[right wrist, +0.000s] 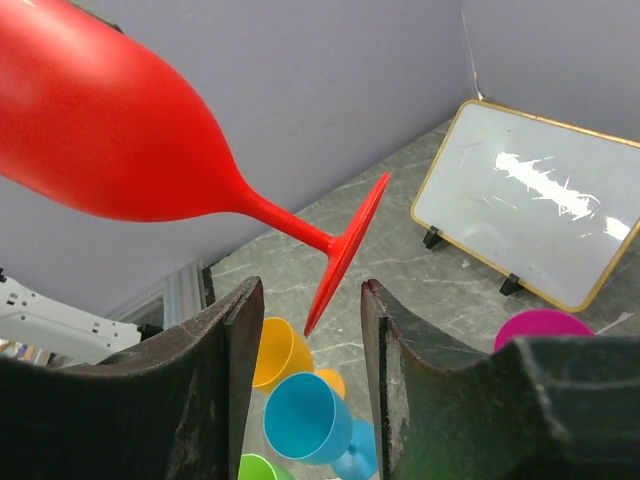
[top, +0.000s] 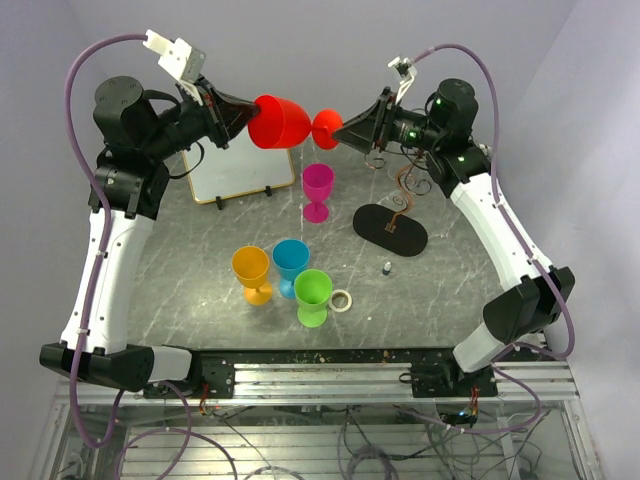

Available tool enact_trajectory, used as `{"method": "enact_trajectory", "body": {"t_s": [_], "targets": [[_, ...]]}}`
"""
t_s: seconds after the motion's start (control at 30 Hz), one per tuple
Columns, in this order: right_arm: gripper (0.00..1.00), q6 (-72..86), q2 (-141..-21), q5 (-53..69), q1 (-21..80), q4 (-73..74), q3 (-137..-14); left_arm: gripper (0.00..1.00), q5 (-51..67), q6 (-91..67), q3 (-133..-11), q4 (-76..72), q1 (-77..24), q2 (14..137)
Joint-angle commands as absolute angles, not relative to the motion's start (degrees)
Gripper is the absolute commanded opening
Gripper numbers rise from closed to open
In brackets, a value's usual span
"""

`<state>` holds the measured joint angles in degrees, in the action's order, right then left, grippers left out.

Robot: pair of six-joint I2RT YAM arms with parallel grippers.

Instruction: Place the wine glass upside down on the wine glass rack

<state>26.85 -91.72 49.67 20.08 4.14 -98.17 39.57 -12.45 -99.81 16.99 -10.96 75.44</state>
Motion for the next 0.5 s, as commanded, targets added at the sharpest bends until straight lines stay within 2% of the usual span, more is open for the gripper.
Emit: {"method": "enact_trajectory", "body": {"t_s": [0.0,0.23,0.4,0.47], "targets": [[0.4,25.7,-93.0,48.1,21.1,4.7,-100.7,0.07,40.5,-12.1,-99.7,14.6,-10.7,74.9],[0.19,25.6,-94.0,46.9,21.8,5.5,-101.8,0.07,40.4,-11.5,-99.4,14.8,-10.8,74.9],[0.0,27.3,-94.3,45.3,21.8,5.2,-101.3,0.07,40.0,-11.5,-98.4,14.0,-10.8,74.5],[0.0,26.8,-94.3,44.0,21.8,6.1,-101.7,0.07,40.2,-11.3,-98.0,13.9,-10.8,74.3]]}}
